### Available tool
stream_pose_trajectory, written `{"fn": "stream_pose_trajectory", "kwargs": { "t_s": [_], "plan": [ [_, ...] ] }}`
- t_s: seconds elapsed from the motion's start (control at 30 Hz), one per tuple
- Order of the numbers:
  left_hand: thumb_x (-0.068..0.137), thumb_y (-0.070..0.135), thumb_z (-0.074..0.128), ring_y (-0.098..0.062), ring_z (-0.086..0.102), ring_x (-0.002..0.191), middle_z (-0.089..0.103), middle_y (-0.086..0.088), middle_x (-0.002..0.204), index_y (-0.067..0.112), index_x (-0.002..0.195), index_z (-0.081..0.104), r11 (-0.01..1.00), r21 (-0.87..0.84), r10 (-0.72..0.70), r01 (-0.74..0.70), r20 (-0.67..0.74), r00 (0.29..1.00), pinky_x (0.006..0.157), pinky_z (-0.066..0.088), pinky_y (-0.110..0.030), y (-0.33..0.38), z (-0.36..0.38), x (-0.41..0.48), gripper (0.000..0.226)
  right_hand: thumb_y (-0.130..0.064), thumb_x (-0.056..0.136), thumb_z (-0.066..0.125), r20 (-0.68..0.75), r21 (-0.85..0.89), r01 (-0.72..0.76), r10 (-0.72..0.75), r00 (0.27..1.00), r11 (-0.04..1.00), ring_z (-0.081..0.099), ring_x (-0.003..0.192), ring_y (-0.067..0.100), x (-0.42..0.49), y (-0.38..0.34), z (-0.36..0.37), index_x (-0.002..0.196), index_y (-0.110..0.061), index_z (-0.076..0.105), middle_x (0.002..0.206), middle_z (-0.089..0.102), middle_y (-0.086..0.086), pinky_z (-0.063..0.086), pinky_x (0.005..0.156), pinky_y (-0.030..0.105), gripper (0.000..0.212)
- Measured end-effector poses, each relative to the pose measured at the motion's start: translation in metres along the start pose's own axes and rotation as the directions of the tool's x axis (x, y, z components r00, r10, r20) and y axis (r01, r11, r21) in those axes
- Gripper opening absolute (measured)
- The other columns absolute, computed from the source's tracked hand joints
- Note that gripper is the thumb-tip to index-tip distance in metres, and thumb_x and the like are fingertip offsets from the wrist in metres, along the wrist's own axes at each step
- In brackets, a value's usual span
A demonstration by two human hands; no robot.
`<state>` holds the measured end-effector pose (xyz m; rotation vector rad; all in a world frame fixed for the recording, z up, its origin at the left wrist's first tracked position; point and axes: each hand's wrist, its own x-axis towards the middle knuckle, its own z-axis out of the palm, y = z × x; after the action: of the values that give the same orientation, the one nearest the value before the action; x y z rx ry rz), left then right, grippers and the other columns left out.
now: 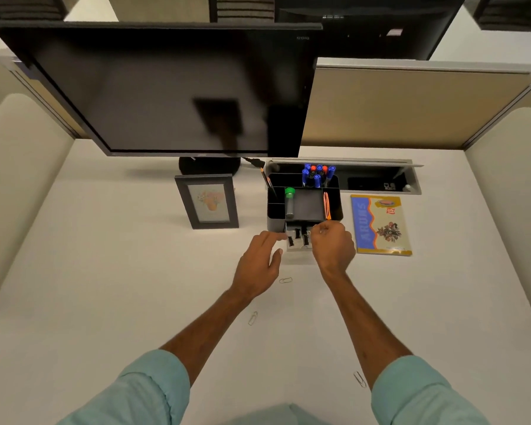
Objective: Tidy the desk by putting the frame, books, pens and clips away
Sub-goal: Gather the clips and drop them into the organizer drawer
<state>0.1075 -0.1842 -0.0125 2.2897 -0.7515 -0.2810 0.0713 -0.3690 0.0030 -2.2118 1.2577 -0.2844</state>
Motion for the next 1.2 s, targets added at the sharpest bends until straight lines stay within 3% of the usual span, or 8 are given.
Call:
{"fn": "stream_pose_trajectory", "kwargs": {
  "t_s": [0.23,0.37,0.5,0.63,0.77,0.9,1.1,1.2],
  "plan": [
    [0.107,0.024,0.053,-0.007,0.051,0.128,0.056,0.011,0.141,0.032,0.141,0.054,0.999,0.043,0.004,-0.004,-0.015,1.000,0.100,0.040,-0.016,0.002,-0.001,-0.002,0.035,-0.033,0.099,0.067,-0.020,0.046,0.063,-0.063,0.998,0.997,0.060,0.073,0.013,-0.009,0.002,-0.007,0.105,-0.018,0.077,0.091,0.077,0.001,0.042,0.062,0.022,0.019],
    [0.105,0.019,0.056,-0.012,0.050,0.131,0.056,0.006,0.142,0.028,0.140,0.056,0.997,0.075,0.031,-0.026,-0.068,0.997,0.108,0.046,-0.027,0.006,-0.004,-0.001,0.036,-0.030,0.099,0.064,0.008,0.293,-0.050,0.050,0.999,0.955,0.069,0.069,0.014,-0.024,0.011,-0.014,0.088,-0.027,0.071,0.074,0.073,-0.006,0.046,0.057,0.023,0.013],
    [0.103,0.018,0.057,-0.017,0.046,0.141,0.052,0.003,0.151,0.025,0.143,0.055,0.987,0.149,0.069,-0.061,-0.054,0.996,0.118,0.040,-0.036,0.012,-0.008,0.005,0.040,-0.017,0.099,0.061,0.166,0.560,-0.308,0.260,0.951,0.769,0.063,0.053,0.014,-0.039,0.027,-0.013,0.094,-0.018,0.075,0.069,0.074,-0.001,0.049,0.048,0.029,0.015],
    [0.106,0.022,0.054,-0.018,0.030,0.155,0.036,0.003,0.166,0.024,0.157,0.041,0.980,0.195,0.035,-0.032,-0.012,0.999,0.129,0.022,-0.039,0.016,-0.011,0.010,0.053,-0.011,0.101,0.057,0.323,0.656,-0.518,0.416,0.850,0.549,0.065,0.060,0.022,-0.047,0.035,-0.013,0.099,-0.012,0.075,0.086,0.076,0.010,0.053,0.051,0.030,0.018],
    [0.111,0.033,0.041,-0.014,0.000,0.163,0.002,0.005,0.176,0.024,0.168,0.011,0.950,0.303,0.053,-0.080,0.098,0.994,0.131,0.001,-0.035,0.011,-0.012,0.014,0.064,-0.013,0.099,0.061,0.436,0.682,-0.607,0.440,0.785,0.407,0.070,0.066,0.025,-0.050,0.036,-0.015,0.102,-0.008,0.073,0.091,0.077,0.013,0.058,0.057,0.033,0.014],
    [0.114,0.034,0.028,-0.014,-0.014,0.161,-0.016,0.003,0.174,0.021,0.167,-0.007,0.908,0.400,0.041,-0.125,0.212,0.976,0.133,-0.001,-0.039,0.004,-0.013,0.018,0.065,-0.009,0.101,0.059,0.634,0.645,-0.729,0.372,0.678,0.230,0.079,0.089,0.029,-0.054,0.031,-0.015,0.109,-0.003,0.071,0.100,0.081,0.012,0.063,0.072,0.036,0.016],
    [0.112,0.019,0.031,-0.017,-0.018,0.160,-0.019,0.001,0.174,0.020,0.166,-0.012,0.874,0.462,0.044,-0.151,0.234,0.971,0.133,0.001,-0.041,-0.001,-0.012,0.020,0.069,0.001,0.101,0.050,0.683,0.653,-0.743,0.310,0.661,0.145,0.080,0.095,0.029,-0.048,0.025,-0.011,0.123,0.006,0.066,0.106,0.080,0.018,0.063,0.081,0.034,0.028],
    [0.115,0.030,0.024,-0.017,-0.021,0.160,-0.022,0.002,0.173,0.021,0.166,-0.014,0.862,0.480,0.047,-0.162,0.242,0.969,0.133,0.000,-0.042,-0.003,-0.011,0.019,0.064,0.002,0.100,0.050,0.670,0.655,-0.736,0.319,0.670,0.170,0.081,0.092,0.029,-0.044,0.021,-0.007,0.123,0.009,0.067,0.104,0.080,0.019,0.064,0.080,0.033,0.030]
  ]
}}
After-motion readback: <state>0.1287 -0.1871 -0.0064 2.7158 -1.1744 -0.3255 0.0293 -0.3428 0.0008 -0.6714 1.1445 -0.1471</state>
